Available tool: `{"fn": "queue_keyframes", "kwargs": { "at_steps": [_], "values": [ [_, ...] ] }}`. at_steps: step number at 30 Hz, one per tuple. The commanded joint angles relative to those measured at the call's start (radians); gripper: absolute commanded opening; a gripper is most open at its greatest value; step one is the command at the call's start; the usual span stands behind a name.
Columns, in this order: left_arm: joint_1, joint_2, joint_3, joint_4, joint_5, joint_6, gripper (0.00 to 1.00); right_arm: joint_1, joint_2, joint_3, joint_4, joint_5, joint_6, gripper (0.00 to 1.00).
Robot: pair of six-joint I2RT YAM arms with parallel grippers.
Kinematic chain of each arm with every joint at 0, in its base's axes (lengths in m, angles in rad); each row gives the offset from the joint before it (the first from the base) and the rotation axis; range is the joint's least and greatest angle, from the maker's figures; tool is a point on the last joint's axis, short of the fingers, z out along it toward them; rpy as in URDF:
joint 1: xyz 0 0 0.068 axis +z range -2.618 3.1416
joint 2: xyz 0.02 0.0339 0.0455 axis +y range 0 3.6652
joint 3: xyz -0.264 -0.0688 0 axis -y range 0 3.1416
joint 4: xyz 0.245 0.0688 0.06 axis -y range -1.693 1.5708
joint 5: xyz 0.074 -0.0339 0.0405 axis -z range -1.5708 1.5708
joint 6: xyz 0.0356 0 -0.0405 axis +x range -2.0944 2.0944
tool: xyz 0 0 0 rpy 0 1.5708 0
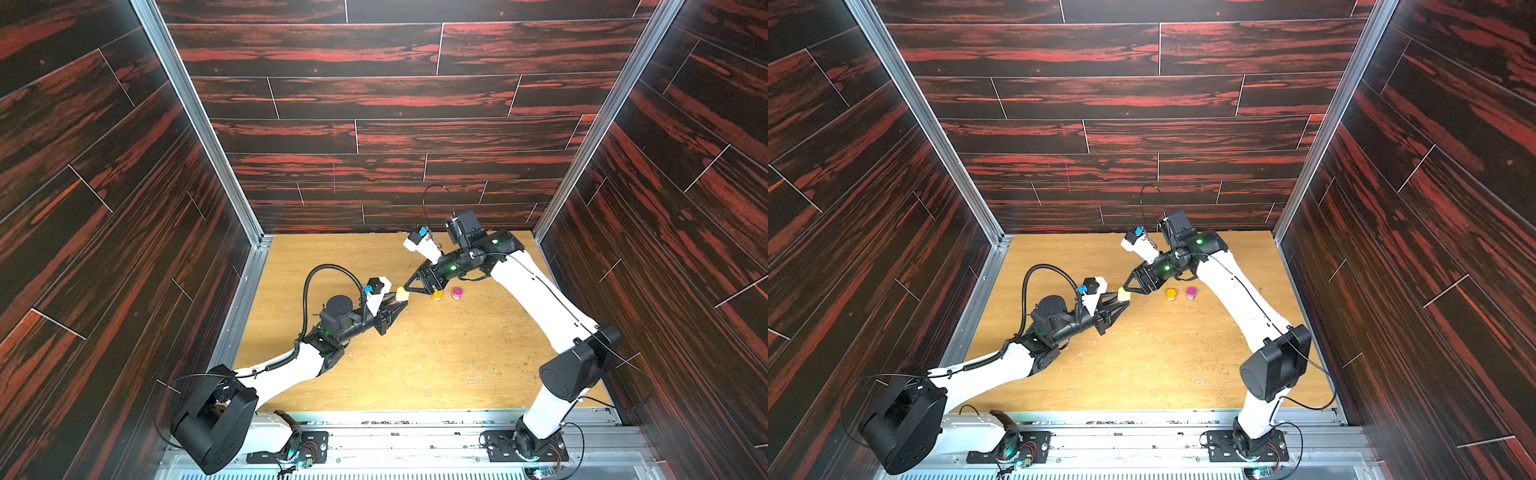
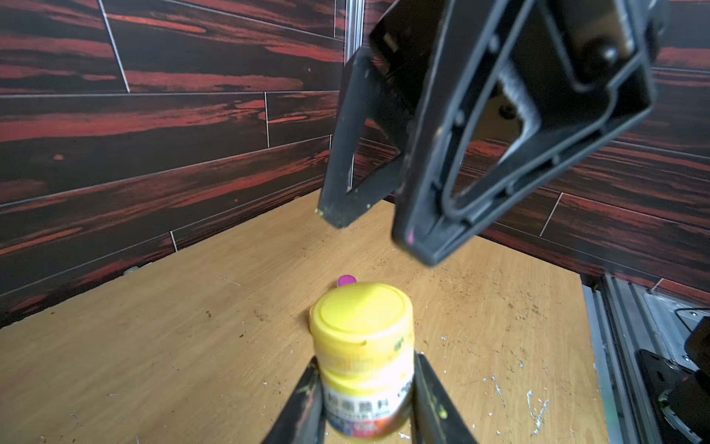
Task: Close the paint jar lid
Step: Screw the lid onto the paint jar.
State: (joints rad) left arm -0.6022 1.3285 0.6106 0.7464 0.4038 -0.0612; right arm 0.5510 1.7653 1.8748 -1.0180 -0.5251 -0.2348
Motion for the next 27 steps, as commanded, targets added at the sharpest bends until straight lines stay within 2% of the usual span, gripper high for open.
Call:
{"fn": "queue_keyframes", "kwargs": {
  "at_steps": [1, 21, 23, 27],
  "values": [
    [0.001, -0.009, 0.031, 0.001, 0.023, -0.005, 0.2, 0.017, 0.025, 0.014, -0.032, -0.035, -0.032, 0.66],
    [0.0, -0.012, 0.04, -0.021, 0.023, 0.008, 0.2, 0.05, 0.059, 0.003, -0.026, -0.024, -0.019, 0.6],
    [0.001, -0.013, 0.043, -0.026, 0.023, 0.01, 0.2, 0.049, 0.061, -0.001, -0.021, -0.023, -0.014, 0.56],
    [0.001, -0.014, 0.044, -0.032, 0.02, 0.015, 0.2, 0.049, 0.063, -0.005, -0.014, -0.018, -0.003, 0.41]
  ]
}}
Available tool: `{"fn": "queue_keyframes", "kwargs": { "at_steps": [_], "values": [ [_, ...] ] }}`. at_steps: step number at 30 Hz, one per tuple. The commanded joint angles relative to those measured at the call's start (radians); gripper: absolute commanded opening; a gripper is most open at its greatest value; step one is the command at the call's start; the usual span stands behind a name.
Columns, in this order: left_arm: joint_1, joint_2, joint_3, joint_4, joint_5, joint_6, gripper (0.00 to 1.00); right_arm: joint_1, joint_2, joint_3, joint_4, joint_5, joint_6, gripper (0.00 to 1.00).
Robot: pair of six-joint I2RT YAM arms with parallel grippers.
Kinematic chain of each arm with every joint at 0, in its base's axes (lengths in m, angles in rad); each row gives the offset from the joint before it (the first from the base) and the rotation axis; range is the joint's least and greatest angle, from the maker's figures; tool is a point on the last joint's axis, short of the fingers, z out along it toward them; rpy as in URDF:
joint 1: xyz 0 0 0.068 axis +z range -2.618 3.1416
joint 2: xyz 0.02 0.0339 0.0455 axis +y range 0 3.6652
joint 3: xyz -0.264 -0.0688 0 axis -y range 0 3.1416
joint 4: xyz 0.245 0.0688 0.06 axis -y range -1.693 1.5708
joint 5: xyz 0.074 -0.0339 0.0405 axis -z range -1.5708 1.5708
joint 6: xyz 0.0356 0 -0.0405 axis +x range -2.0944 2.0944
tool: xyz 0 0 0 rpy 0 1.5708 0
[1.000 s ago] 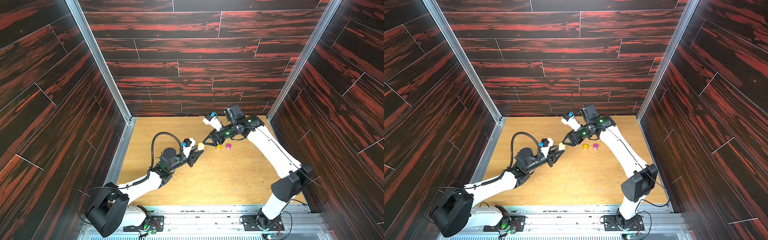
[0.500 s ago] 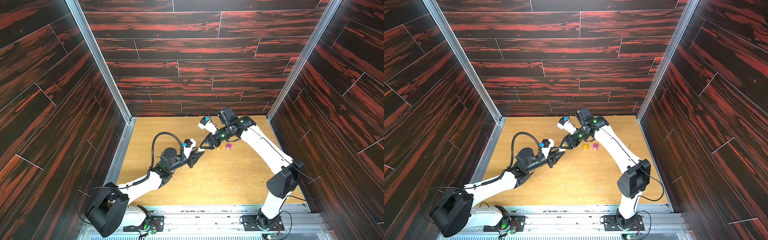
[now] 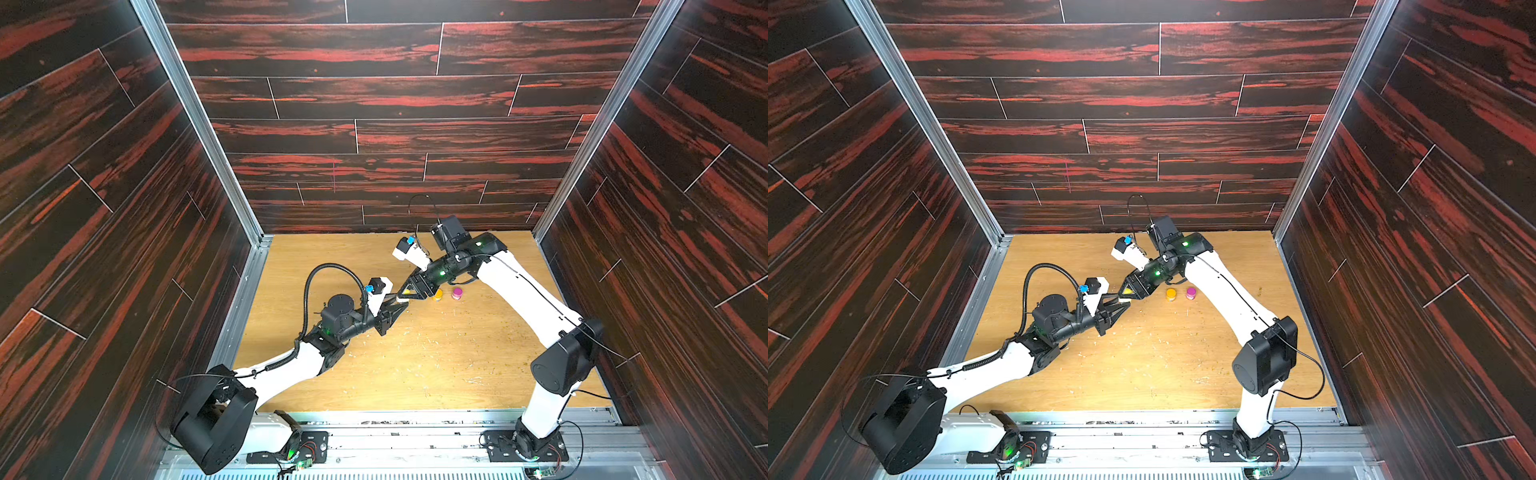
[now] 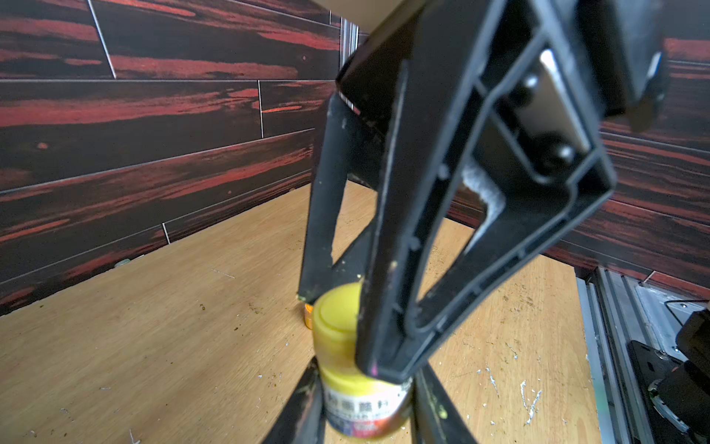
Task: Close the paint jar lid
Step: Screw the lid onto the paint jar.
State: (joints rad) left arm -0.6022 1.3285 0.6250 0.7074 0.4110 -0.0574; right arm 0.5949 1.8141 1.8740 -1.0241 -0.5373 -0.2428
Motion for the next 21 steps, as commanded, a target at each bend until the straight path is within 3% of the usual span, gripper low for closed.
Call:
{"fn": "queue_keyframes", "kwargs": {
  "at_steps": [1, 7, 14, 17, 21],
  "values": [
    [0.001, -0.013, 0.031, 0.006, 0.012, 0.013, 0.2, 0.006, 0.016, -0.004, -0.008, -0.007, 0.008, 0.37],
    [0.001, 0.011, 0.057, 0.004, -0.036, 0.043, 0.2, 0.029, 0.03, -0.029, 0.036, -0.004, 0.088, 0.31],
    [-0.086, 0.243, 0.165, 0.207, -0.392, 0.188, 0.19, 0.089, 0.139, 0.001, 0.296, 0.151, 0.682, 0.3],
    [-0.087, 0.298, 0.156, 0.346, -0.463, 0.175, 0.2, 0.083, 0.103, -0.012, 0.321, 0.181, 0.725, 0.36],
    [-0.056, 0.177, 0.073, 0.26, -0.368, 0.12, 0.21, 0.004, -0.061, -0.099, 0.295, 0.199, 0.613, 0.53]
  ]
}}
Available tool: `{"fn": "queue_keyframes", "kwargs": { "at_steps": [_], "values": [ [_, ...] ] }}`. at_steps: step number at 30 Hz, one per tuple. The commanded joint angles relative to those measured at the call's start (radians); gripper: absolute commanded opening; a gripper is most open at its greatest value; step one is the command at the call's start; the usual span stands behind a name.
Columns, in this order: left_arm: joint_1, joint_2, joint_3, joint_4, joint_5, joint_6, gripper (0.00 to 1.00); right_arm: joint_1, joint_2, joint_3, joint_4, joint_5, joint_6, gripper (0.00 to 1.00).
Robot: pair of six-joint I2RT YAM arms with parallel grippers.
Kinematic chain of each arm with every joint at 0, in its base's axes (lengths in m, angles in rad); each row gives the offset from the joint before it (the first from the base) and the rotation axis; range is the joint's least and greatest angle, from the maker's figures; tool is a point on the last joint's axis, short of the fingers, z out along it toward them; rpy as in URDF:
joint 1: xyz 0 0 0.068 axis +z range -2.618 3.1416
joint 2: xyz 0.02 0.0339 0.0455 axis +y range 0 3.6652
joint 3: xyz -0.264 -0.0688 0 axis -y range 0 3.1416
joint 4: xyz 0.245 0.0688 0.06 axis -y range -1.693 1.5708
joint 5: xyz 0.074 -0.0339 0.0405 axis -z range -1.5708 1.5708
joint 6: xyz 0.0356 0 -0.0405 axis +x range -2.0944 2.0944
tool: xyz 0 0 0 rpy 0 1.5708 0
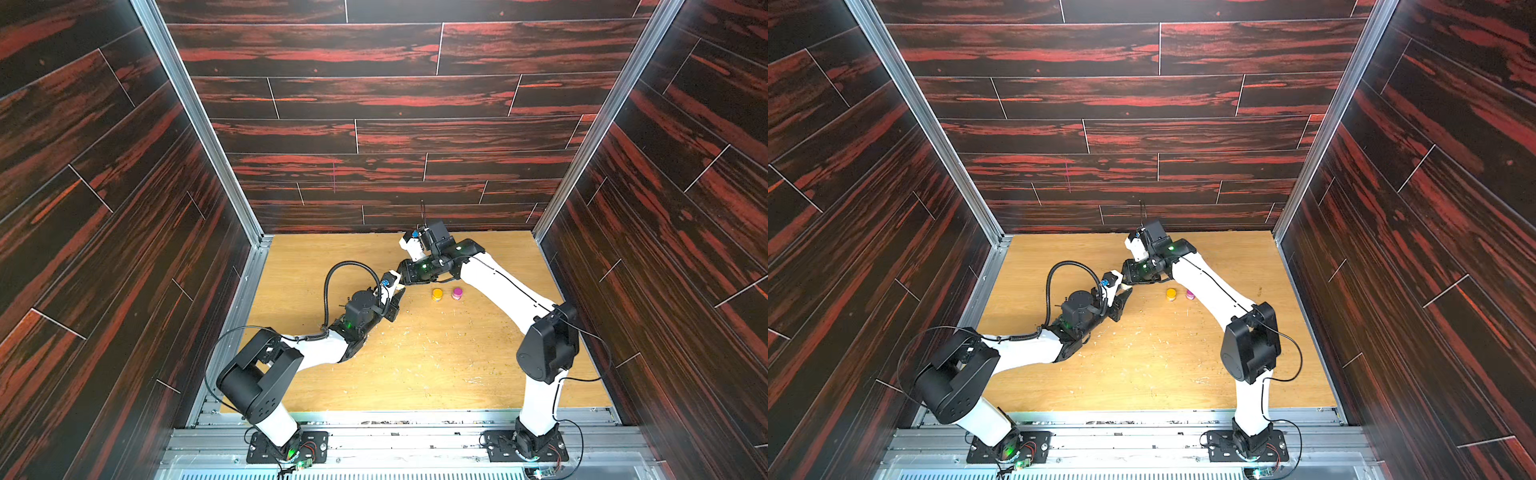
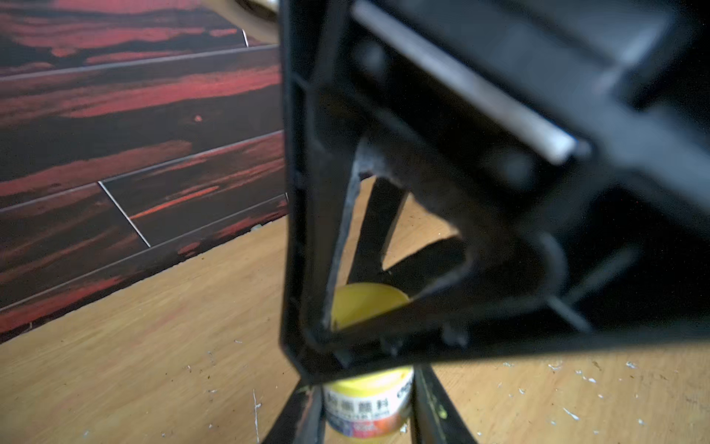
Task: Close the paint jar lid
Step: Screw the lid onto the paint jar.
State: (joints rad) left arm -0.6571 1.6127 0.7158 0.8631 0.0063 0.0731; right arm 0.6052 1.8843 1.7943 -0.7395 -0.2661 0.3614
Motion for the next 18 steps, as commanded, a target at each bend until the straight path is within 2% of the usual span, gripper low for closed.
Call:
{"fn": "queue_keyframes", "kwargs": {
  "at_steps": [1, 5, 7, 14, 18],
  "values": [
    [0.019, -0.148, -0.041, 0.066, 0.111, -0.044, 0.21, -0.025, -0.165, -0.035, -0.02, -0.117, -0.064, 0.58],
    [0.06, -0.304, -0.091, -0.076, 0.331, -0.118, 0.21, -0.047, -0.225, 0.011, -0.206, -0.179, -0.385, 0.63],
    [0.06, -0.345, -0.093, -0.124, 0.388, -0.125, 0.21, -0.048, -0.243, 0.021, -0.235, -0.186, -0.473, 0.64],
    [0.061, -0.39, -0.062, -0.219, 0.454, -0.128, 0.21, -0.045, -0.155, 0.169, -0.377, -0.263, -0.614, 0.65],
    [0.06, -0.386, -0.051, -0.227, 0.462, -0.128, 0.21, -0.039, -0.133, 0.16, -0.378, -0.28, -0.637, 0.65]
  ]
}}
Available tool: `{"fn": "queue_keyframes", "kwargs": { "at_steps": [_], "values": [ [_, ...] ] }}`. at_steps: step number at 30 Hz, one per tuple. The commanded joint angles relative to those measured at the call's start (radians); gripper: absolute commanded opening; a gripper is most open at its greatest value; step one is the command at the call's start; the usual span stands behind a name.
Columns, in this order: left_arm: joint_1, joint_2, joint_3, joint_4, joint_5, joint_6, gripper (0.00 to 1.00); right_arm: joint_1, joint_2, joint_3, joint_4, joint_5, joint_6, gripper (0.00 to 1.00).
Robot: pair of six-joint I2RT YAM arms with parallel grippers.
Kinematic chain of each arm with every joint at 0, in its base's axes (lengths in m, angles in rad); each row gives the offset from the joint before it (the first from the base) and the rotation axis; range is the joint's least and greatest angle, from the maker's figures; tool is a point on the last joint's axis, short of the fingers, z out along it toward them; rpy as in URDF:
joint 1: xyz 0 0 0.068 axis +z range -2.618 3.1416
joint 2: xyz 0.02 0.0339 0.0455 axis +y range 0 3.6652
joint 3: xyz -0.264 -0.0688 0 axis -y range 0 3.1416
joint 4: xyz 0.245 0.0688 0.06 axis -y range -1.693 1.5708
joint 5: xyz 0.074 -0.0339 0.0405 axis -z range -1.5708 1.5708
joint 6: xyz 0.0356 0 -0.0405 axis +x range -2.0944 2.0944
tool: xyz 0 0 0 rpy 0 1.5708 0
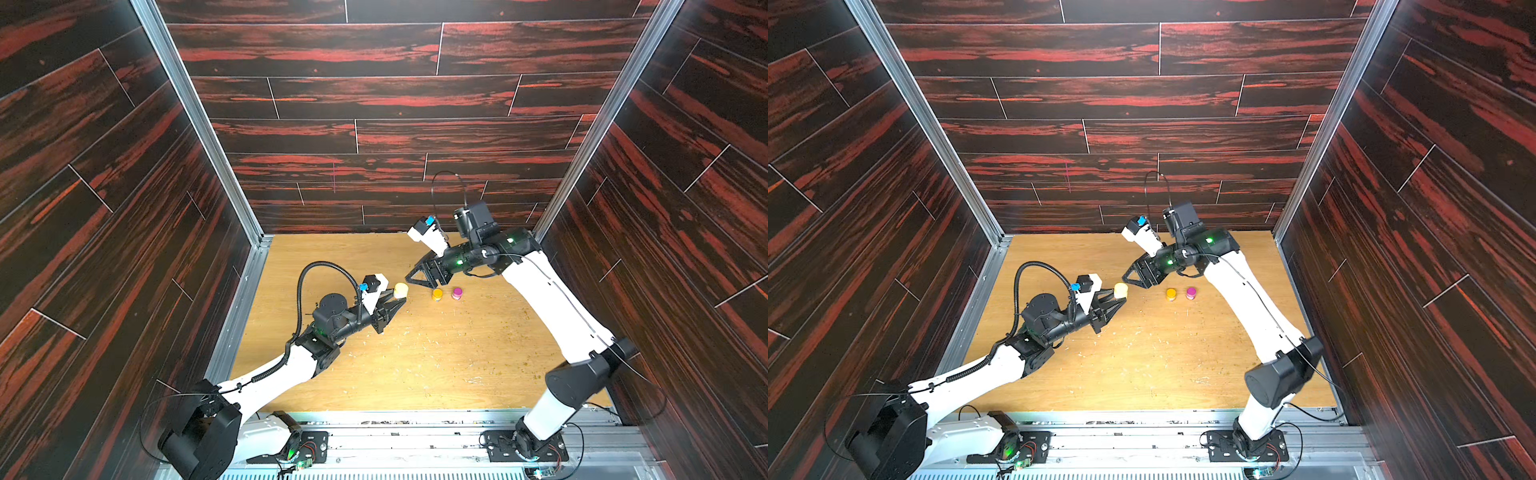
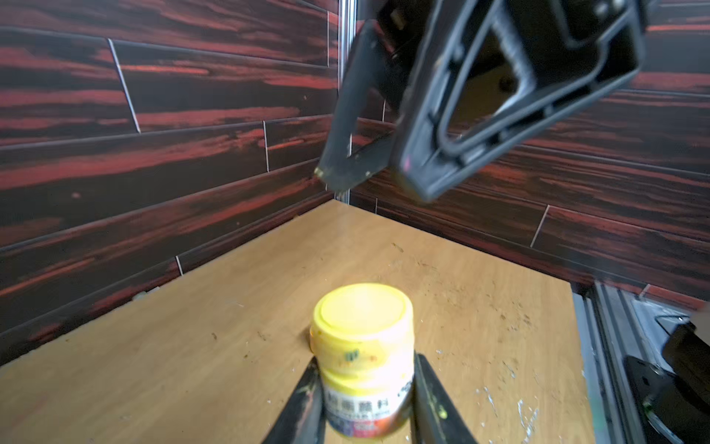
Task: Close the paint jar lid
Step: Screw the lid onto the paint jar.
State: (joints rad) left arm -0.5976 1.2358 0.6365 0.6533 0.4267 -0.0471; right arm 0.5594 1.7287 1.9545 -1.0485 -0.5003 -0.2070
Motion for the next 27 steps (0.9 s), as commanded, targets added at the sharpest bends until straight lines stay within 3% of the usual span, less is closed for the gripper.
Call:
{"fn": "queue_keyframes", "kwargs": {
  "at_steps": [1, 15, 27],
  "values": [
    [0.001, -0.007, 0.031, -0.018, 0.041, -0.008, 0.21, 0.009, 0.023, -0.007, -0.064, -0.06, -0.071, 0.65],
    [0.001, 0.004, 0.051, -0.044, 0.05, 0.004, 0.2, 0.063, 0.075, -0.023, -0.059, -0.042, -0.084, 0.63],
    [0.001, 0.012, 0.055, -0.054, 0.039, 0.019, 0.2, 0.07, 0.097, -0.019, -0.042, -0.015, -0.042, 0.39]
  ]
}}
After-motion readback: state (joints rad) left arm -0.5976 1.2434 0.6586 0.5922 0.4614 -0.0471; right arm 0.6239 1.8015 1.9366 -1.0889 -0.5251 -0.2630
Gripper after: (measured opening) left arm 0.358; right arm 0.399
